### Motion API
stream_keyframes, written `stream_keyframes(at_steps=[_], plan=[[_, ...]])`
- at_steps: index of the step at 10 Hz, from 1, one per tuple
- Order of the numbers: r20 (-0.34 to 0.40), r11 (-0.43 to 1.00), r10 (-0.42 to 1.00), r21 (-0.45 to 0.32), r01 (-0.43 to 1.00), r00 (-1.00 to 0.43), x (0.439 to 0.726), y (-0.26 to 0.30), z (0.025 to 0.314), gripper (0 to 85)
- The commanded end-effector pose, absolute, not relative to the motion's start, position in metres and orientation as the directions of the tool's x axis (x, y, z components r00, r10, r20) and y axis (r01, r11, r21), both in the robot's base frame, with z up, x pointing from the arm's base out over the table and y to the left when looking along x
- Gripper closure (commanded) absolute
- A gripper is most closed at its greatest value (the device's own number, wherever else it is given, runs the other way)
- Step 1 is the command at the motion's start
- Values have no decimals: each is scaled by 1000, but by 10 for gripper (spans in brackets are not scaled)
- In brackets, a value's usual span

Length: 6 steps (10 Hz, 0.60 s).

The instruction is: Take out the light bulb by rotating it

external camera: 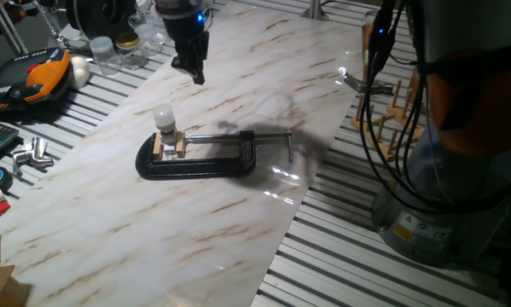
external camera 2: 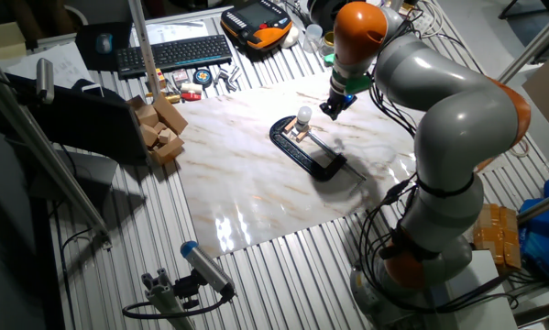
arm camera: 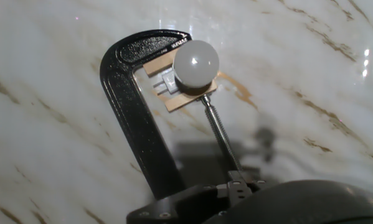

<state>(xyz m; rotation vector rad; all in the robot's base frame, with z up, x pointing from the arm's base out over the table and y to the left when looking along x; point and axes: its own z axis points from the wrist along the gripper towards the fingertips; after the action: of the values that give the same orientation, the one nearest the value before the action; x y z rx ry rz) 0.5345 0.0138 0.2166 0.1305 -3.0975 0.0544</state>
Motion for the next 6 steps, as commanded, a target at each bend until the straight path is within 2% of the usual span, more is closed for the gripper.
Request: stream_keyframes(at_steps=[1,6], plan=[[42,996,-79,-32,-80,-996,537,17,215,850],[33,998,-54,-43,-56,-998,556,30,205,850]])
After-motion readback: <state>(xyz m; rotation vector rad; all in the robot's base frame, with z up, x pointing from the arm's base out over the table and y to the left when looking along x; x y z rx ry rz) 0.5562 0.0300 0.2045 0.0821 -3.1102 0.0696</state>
